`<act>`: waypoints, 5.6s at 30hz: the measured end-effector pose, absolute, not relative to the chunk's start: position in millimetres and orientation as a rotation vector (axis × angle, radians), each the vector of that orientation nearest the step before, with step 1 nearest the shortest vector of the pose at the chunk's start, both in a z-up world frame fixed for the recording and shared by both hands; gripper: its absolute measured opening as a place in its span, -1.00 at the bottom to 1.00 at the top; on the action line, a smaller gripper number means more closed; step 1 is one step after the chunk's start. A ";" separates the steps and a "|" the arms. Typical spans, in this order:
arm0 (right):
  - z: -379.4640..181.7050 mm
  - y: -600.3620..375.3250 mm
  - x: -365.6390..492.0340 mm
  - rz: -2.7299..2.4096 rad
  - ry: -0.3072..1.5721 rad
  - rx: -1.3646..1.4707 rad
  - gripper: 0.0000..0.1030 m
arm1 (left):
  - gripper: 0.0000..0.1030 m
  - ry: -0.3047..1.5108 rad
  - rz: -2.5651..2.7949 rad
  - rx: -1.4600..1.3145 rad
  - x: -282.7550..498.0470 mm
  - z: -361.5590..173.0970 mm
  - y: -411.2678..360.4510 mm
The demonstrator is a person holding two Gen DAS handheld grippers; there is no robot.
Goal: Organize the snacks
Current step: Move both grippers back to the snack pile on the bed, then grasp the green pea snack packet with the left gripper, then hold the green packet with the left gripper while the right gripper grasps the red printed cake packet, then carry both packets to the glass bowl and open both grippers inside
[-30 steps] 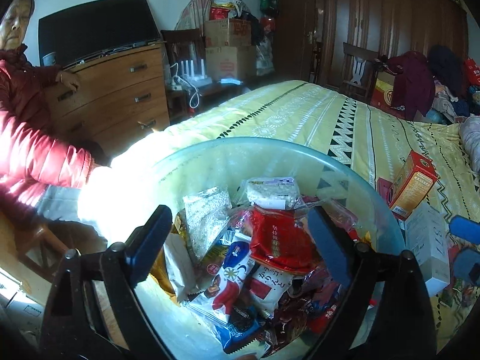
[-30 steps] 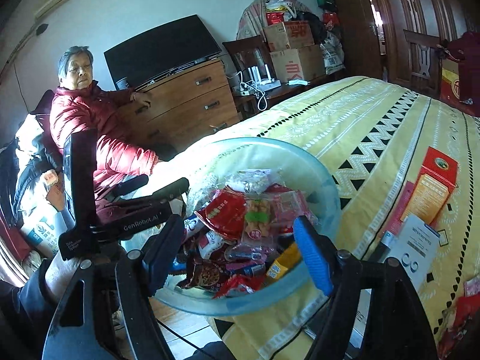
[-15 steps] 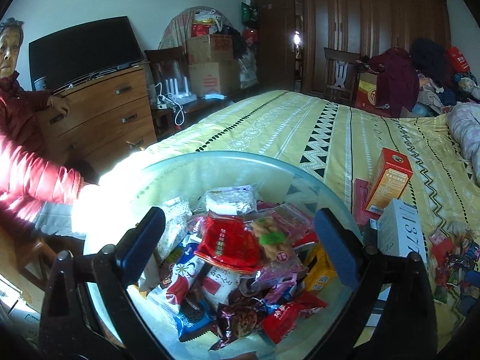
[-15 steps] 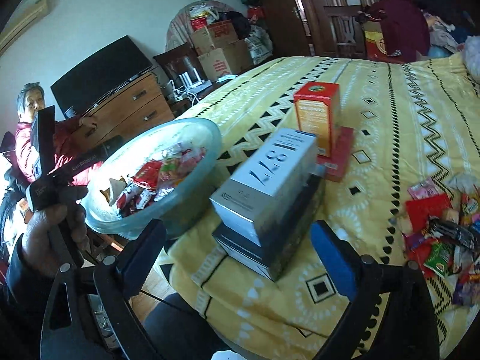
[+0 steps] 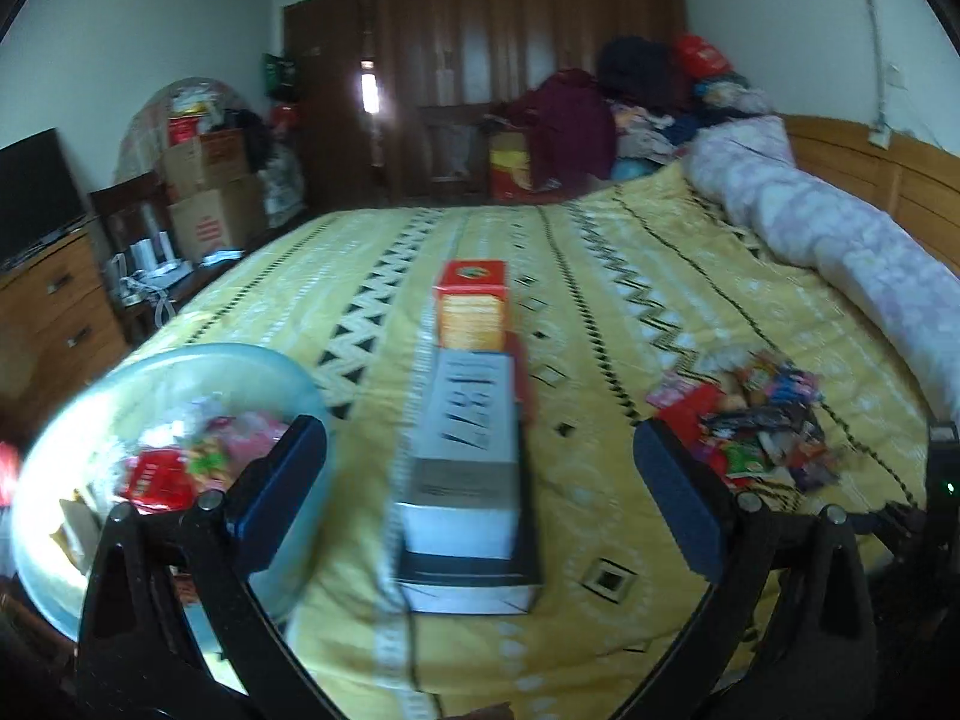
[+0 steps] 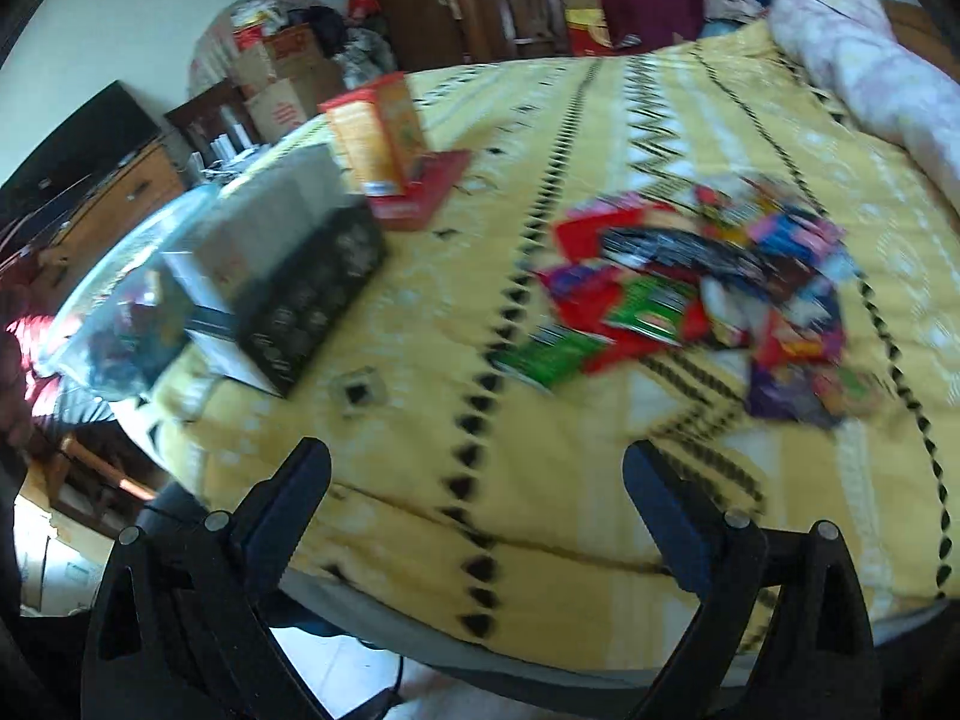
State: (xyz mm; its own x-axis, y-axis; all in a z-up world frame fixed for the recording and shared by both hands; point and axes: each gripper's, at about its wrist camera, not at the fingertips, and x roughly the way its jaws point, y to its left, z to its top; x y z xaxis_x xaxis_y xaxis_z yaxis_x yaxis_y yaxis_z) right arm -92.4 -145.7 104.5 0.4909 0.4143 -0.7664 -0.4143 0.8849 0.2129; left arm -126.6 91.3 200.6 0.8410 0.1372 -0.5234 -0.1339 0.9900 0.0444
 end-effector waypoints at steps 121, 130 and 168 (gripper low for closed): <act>109.6 -142.4 108.5 0.674 0.918 -0.045 0.35 | -0.22 0.955 -0.138 -0.200 -13.3 42.3 22.6; 57.5 -76.4 151.9 0.683 1.066 -0.233 0.73 | -0.22 0.976 -0.164 -0.245 -8.6 37.1 29.2; 56.6 -101.8 203.1 0.822 1.160 -0.328 0.38 | 0.22 0.947 -0.258 -0.349 -13.0 19.4 47.5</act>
State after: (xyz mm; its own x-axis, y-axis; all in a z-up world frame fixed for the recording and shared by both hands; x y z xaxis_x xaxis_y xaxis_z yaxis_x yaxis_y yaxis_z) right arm 203.1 -101.8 56.6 0.1562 0.4008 -0.9028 -0.7186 0.6732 0.1745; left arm -13.0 47.5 19.4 0.5603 -0.3648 -0.7436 0.0630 0.9140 -0.4008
